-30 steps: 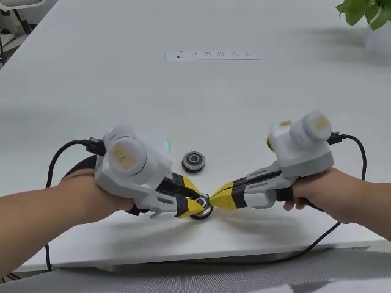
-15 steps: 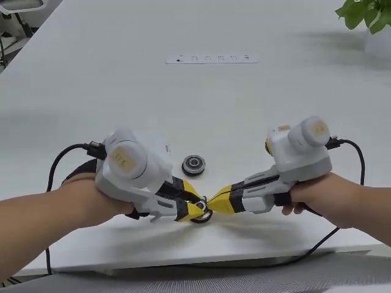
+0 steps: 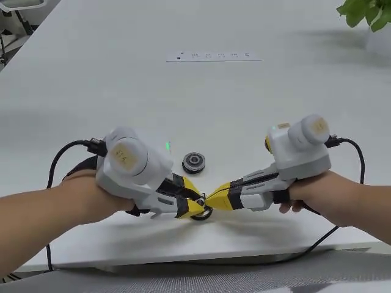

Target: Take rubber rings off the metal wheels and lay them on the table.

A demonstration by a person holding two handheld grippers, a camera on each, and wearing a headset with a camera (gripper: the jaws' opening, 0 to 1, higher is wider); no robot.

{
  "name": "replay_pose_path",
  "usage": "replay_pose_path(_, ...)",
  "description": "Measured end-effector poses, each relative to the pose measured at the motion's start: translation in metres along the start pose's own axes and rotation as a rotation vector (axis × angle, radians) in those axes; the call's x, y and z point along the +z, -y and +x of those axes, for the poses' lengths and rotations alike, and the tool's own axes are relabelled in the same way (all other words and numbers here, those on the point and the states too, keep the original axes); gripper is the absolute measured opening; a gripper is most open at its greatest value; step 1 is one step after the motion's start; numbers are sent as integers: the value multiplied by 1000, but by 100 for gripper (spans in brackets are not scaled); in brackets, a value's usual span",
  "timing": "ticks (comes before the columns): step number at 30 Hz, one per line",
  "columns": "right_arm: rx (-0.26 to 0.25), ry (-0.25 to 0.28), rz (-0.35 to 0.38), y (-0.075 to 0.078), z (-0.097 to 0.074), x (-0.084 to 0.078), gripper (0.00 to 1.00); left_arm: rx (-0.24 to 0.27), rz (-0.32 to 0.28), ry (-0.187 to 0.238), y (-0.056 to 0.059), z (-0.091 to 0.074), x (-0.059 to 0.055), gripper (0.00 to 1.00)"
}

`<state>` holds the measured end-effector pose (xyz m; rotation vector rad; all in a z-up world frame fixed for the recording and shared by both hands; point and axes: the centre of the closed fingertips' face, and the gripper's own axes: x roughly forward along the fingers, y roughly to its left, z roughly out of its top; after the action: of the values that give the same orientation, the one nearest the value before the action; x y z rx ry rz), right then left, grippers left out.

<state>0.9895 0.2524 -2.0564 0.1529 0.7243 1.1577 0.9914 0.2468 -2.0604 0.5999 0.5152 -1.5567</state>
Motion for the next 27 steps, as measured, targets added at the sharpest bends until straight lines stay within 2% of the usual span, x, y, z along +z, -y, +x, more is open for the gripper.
replay_pose_path(8, 4, 7, 6, -2, 2, 2, 0, 1, 1, -1, 0, 0, 0, 7)
replay_pose_path(10, 29, 29, 16, -8, 4, 6, 0, 1, 0, 0, 0, 0, 0, 7)
replay_pose_path(13, 15, 15, -16, -8, 6, 6, 0, 1, 0, 0, 0, 0, 0, 7)
replay_pose_path(27, -10, 52, 28, 0, 1, 9, 0, 2, 0, 7, 0, 0, 0, 7)
